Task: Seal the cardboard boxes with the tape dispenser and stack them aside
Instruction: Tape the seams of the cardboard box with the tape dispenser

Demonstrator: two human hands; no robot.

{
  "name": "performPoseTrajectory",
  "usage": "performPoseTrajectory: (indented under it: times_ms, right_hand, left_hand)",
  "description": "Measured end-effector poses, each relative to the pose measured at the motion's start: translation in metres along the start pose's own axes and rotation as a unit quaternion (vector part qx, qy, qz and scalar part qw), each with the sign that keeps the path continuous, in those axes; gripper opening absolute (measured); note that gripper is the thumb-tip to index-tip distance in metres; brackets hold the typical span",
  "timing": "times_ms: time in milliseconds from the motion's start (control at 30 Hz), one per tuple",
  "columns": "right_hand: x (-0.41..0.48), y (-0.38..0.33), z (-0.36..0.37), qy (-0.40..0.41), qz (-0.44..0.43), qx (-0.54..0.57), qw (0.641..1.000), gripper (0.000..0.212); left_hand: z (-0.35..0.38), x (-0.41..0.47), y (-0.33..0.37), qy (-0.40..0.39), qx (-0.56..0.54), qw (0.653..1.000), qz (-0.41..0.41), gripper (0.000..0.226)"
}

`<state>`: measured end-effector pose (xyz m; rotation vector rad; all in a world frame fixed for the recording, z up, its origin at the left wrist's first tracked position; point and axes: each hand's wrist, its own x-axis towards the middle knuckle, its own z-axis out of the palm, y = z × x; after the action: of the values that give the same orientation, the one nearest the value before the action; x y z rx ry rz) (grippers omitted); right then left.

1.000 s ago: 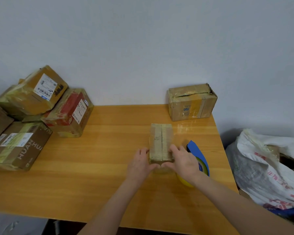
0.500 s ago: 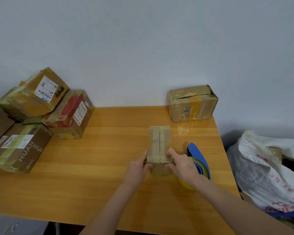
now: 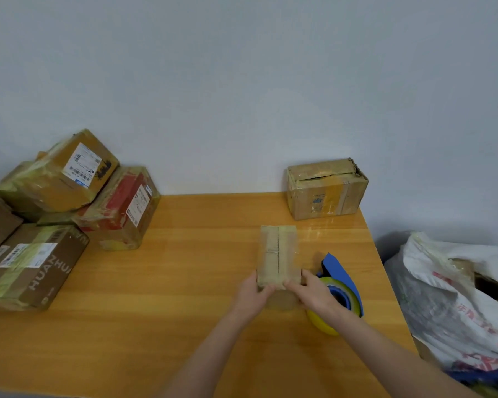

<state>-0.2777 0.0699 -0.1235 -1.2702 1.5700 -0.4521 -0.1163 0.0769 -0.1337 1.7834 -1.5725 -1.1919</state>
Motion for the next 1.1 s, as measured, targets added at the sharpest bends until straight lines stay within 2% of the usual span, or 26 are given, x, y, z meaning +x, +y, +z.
performPoseTrajectory:
  times_ms: [67,133,200,300,433,567,700,833,967,1100]
  right_hand:
    - [0.002,-0.001,-0.002,-0.005,0.017,0.008,1.000,0.049]
    - [0.001,-0.001,-0.006,0.001,0.020,-0.004,1.000,0.053]
    - [0.001,0.002,-0.007,0.053,0.019,-0.003,0.998,0.062]
    - [-0.004,0.001,-0.005,0.126,0.023,0.021,0.992,0.071]
    - [-0.010,-0.008,0.005,0.107,0.044,0.063,0.991,0.061]
    - [-0.027,-0.029,0.019,0.147,-0.019,-0.080,0.986,0.049]
    - [-0.045,-0.041,0.047,0.164,-0.120,-0.073,0.976,0.043]
    - [-0.063,-0.049,0.072,0.138,-0.163,-0.001,0.977,0.041]
    - [-0.071,-0.062,0.089,0.080,-0.136,0.082,0.984,0.041]
    - [-0.071,-0.085,0.115,0.001,-0.081,0.157,0.984,0.062]
  left_hand:
    - [-0.007,0.003,-0.006,0.022,-0.004,0.999,-0.023,0.027]
    - [-0.016,0.007,-0.011,0.060,-0.030,0.996,-0.063,0.031]
    - [-0.022,0.011,-0.012,0.082,-0.059,0.990,-0.100,0.035]
    - [-0.024,0.010,-0.008,0.073,-0.106,0.985,-0.117,0.041]
    - [-0.017,0.000,0.005,0.028,-0.160,0.981,-0.110,0.043]
    - [-0.025,-0.018,0.008,0.056,-0.272,0.949,-0.149,0.028]
    - [-0.046,-0.043,-0.003,0.125,-0.334,0.926,-0.128,0.028]
    - [-0.067,-0.080,-0.011,0.178,-0.310,0.930,-0.090,0.030]
    - [-0.091,-0.110,-0.019,0.223,-0.243,0.942,-0.067,0.033]
    - [-0.122,-0.128,-0.027,0.245,-0.171,0.953,-0.052,0.028]
